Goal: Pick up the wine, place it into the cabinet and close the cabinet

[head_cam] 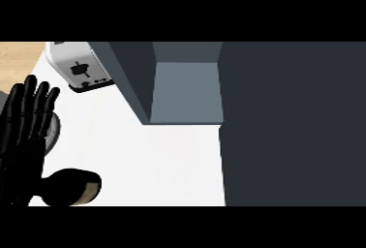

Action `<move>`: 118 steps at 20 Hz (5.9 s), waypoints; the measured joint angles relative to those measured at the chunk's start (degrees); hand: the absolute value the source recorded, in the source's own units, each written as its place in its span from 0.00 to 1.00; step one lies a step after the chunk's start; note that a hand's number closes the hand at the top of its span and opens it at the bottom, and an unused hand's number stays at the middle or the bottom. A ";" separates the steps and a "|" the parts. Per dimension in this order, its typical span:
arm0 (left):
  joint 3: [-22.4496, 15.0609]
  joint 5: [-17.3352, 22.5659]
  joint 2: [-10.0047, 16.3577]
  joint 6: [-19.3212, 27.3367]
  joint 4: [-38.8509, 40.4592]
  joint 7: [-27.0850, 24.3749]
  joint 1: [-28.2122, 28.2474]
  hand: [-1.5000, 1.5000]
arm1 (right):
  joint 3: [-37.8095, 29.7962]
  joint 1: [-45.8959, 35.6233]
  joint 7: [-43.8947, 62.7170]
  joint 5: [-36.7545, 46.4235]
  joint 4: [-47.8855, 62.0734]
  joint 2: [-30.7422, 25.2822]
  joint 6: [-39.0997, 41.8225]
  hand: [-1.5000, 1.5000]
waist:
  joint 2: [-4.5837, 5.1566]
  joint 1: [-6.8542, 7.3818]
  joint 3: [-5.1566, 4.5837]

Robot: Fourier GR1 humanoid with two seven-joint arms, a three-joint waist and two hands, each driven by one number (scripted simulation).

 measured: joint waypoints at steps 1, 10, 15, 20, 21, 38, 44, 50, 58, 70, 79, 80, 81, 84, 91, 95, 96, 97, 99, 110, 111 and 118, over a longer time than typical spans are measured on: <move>-0.18 0.02 -0.12 -0.16 0.19 -0.03 0.35 0.00 | 0.16 -0.09 0.78 0.09 -0.38 -0.13 0.06 0.00 | -0.31 0.14 0.34; -9.38 5.13 -4.92 -0.49 -10.35 2.93 16.38 0.00 | 3.86 10.02 2.86 -8.01 -5.81 -3.01 9.95 0.00 | -1.68 1.13 1.42; -17.23 5.07 -6.48 1.96 -19.30 7.87 23.66 0.00 | 4.17 13.04 9.24 -13.29 -12.23 -5.11 12.44 0.00 | -1.72 1.00 1.52; -26.44 0.90 -6.84 5.58 -21.77 9.63 28.06 0.00 | 3.64 12.41 14.68 -15.70 -15.75 -5.99 12.58 0.00 | -1.67 1.00 1.55; -28.07 0.48 -6.98 6.70 -21.90 10.46 27.75 0.00 | 3.52 11.97 15.64 -15.75 -15.89 -6.28 12.56 0.00 | -1.66 0.96 1.56; -32.33 -2.07 -3.94 17.51 -22.93 16.15 25.89 0.00 | 4.32 6.53 22.62 -15.51 -16.89 -5.77 8.94 0.00 | -1.79 1.00 1.56; -27.87 -1.94 -1.18 18.77 -23.22 16.58 26.47 0.00 | 2.85 6.25 23.20 -15.39 -17.04 -6.23 8.59 0.00 | -1.83 0.91 1.57; -21.17 -1.14 1.06 18.85 -23.27 17.24 26.14 0.00 | 2.30 3.91 25.35 -15.38 -17.22 -6.71 7.58 0.00 | -1.83 0.96 1.51; -10.52 2.50 2.29 16.97 -22.55 17.76 25.85 0.00 | 2.12 1.88 26.79 -15.20 -17.24 -6.71 6.70 0.00 | -1.81 0.94 1.46; 1.19 12.25 0.88 8.83 -18.12 16.84 27.83 0.00 | 0.89 2.13 27.64 -15.33 -17.51 -6.84 7.11 0.00 | -1.92 0.82 1.42; 9.04 24.94 -0.21 0.29 -10.35 11.09 27.67 0.00 | 1.58 0.81 29.08 -15.36 -17.62 -6.50 7.34 0.00 | -1.70 0.64 1.49; 10.07 25.41 -0.14 -0.40 -8.64 10.10 27.03 0.00 | 0.96 0.77 29.17 -15.42 -17.65 -6.73 7.62 0.00 | -1.68 0.57 1.48; 10.96 25.80 -0.25 -1.30 -7.31 8.97 27.06 0.00 | 1.02 0.75 29.13 -15.41 -17.62 -6.54 7.65 0.00 | -1.66 0.59 1.49; 12.89 25.78 -0.64 -3.44 -2.74 5.32 26.57 0.00 | 1.18 -0.12 30.44 -15.43 -17.80 -6.35 6.91 0.00 | -1.64 0.51 1.49; 14.97 25.46 -1.60 -8.33 4.57 -0.49 27.10 0.00 | 0.85 -0.45 31.55 -15.40 -18.09 -6.46 7.15 0.00 | -1.63 0.43 1.51; 16.10 25.12 -1.62 -10.78 10.08 -3.45 25.80 0.00 | 0.46 -1.58 32.11 -15.38 -17.94 -6.17 6.80 0.00 | -1.59 0.41 1.51; 16.59 25.29 -1.29 -11.41 11.07 -3.80 25.41 0.00 | 0.49 -1.81 32.15 -15.37 -17.90 -6.05 6.77 0.00 | -1.58 0.42 1.51; 16.41 24.69 -1.73 -11.85 12.35 -4.85 25.28 0.00 | 0.60 -1.76 32.27 -15.35 -17.96 -6.00 6.77 0.00 | -1.59 0.39 1.52; 16.37 23.89 -1.74 -12.82 14.68 -6.13 24.53 0.00 | 0.42 -1.95 32.24 -15.35 -17.98 -5.95 6.92 0.00 | -1.59 0.33 1.52; 15.96 20.75 -2.94 -16.58 22.95 -12.01 22.60 0.00 | -0.20 -1.82 32.29 -15.48 -17.97 -5.37 8.01 0.00 | -1.58 0.34 1.54; 15.97 20.45 -3.15 -16.11 23.36 -11.99 21.83 0.00 | 0.11 -1.78 32.30 -15.44 -17.85 -5.11 8.02 0.00 | -1.57 0.37 1.54; 17.17 19.25 -2.47 -17.48 29.96 -15.12 18.99 0.00 | -1.88 -3.65 33.92 -15.72 -17.84 -5.68 8.00 0.00 | -1.56 0.29 1.53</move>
